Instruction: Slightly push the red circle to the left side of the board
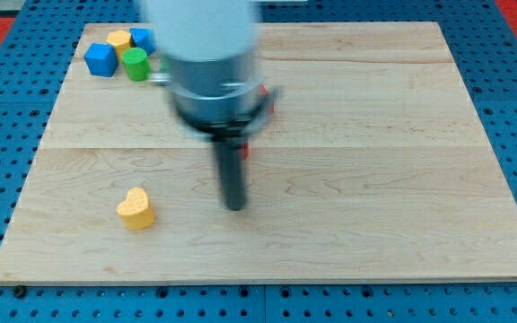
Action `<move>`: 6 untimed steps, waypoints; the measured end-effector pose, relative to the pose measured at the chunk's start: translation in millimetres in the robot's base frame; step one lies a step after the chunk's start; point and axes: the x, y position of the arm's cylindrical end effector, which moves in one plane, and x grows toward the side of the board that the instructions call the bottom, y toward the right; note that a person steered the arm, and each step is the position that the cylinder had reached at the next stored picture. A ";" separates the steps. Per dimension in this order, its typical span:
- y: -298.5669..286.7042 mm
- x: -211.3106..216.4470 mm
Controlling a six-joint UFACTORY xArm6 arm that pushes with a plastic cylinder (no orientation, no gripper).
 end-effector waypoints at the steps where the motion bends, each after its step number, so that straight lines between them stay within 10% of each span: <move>1: 32.4 -49.0; 6: -21.9 -92.5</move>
